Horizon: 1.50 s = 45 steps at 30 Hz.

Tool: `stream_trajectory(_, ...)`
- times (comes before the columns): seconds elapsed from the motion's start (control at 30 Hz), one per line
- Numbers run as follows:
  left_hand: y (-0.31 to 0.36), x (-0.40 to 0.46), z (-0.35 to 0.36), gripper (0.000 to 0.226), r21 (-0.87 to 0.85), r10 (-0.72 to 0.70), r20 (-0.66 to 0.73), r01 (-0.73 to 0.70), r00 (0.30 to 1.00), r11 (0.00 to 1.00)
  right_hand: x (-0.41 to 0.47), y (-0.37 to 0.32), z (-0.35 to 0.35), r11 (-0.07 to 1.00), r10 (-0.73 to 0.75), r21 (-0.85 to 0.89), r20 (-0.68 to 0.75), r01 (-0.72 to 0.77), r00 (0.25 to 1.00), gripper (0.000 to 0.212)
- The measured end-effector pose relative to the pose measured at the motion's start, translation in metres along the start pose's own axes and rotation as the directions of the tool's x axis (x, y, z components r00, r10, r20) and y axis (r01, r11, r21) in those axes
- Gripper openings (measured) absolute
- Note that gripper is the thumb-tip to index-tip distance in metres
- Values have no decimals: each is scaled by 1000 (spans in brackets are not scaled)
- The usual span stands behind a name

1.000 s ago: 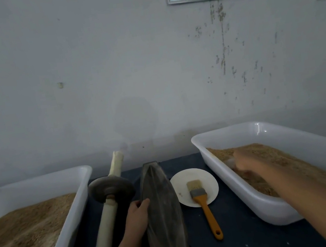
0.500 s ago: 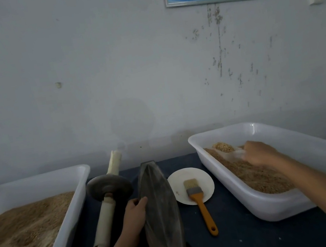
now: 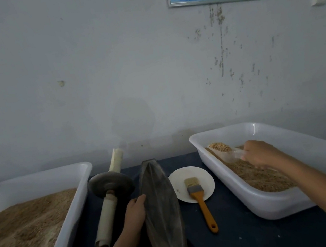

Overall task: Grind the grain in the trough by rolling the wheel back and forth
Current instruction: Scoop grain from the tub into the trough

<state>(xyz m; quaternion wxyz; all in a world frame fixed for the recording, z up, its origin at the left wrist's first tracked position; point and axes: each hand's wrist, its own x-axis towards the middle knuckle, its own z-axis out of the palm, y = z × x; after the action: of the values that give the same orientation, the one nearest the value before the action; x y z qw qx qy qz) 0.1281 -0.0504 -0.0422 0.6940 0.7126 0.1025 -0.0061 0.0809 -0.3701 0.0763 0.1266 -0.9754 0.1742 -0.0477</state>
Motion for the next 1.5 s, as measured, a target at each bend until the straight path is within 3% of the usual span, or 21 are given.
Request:
stream_trajectory(0.33,-2,-1,-3,38,-69,-39,36,41,999,997,-15,-6,-8,995,-75,61,-27,76,997,14)
stream_trajectory(0.6,1,-7,-3,42,-67,-47,38,50,998,997,-51,-36,-20,949,-236,217,1,230,972,12)
stream_trajectory(0.77,3,-11,-4,43,-65,-48,48,51,998,997,-75,-64,-10,921,-346,211,52,328,937,7)
stream_trajectory(1.1,1,-13,-7,38,-56,-12,54,15,998,998,-81,-88,21,908,-418,59,161,414,894,15)
stream_trajectory(1.5,0,-15,-9,34,-87,-6,60,12,998,996,-74,-104,6,858,-473,-159,125,488,872,22)
